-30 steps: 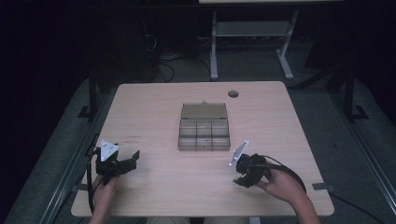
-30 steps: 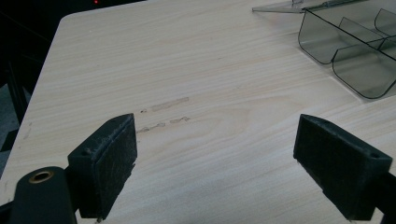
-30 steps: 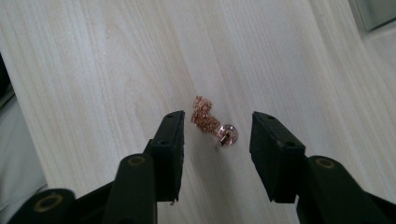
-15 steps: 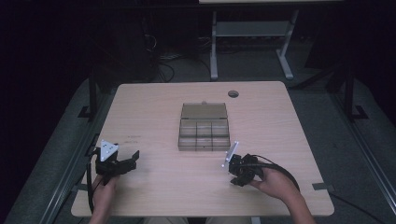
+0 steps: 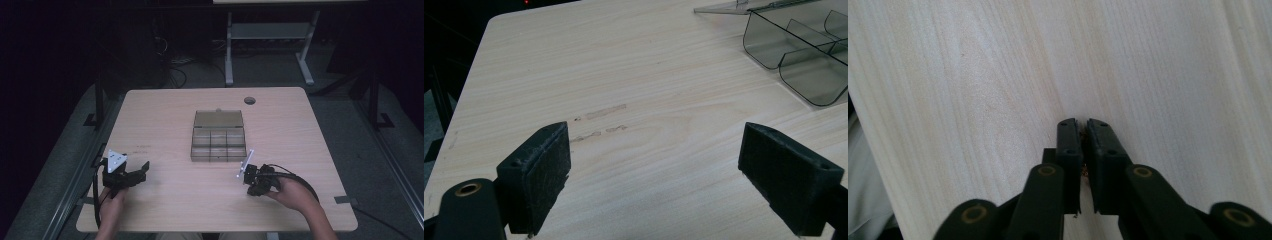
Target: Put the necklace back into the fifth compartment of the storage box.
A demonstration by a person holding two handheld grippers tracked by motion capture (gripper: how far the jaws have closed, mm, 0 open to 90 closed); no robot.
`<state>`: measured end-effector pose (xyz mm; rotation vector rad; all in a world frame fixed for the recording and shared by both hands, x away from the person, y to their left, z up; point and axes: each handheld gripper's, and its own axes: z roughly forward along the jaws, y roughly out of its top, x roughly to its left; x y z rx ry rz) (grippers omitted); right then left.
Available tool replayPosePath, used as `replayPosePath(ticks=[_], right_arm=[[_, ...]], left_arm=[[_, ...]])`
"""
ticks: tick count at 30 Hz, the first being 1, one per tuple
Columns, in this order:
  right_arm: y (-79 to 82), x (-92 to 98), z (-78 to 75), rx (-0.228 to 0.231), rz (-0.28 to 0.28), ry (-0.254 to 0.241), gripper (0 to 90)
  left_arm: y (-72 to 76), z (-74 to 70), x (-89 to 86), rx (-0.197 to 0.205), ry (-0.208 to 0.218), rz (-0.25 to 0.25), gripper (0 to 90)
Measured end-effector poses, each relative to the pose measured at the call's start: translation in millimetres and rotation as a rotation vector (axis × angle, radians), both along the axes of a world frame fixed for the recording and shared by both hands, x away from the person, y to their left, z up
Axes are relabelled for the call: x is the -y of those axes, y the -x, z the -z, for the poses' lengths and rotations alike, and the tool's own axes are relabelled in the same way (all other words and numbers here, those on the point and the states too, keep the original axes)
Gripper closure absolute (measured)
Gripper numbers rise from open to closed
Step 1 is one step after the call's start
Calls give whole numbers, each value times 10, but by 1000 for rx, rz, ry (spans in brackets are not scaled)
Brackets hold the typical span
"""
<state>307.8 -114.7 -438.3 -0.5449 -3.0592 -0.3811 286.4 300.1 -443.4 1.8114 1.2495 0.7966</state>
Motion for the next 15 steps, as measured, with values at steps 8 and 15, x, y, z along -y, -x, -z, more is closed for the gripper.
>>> replayPosePath(ticks=[8,15], right_arm=[[-3,-2,-29,0,5,-7,854],[10,30,-96,7,14,-29,853]], left_arm=[[2,-3,4,5,7,-2,131],[3,1,11,4,3,2,131]])
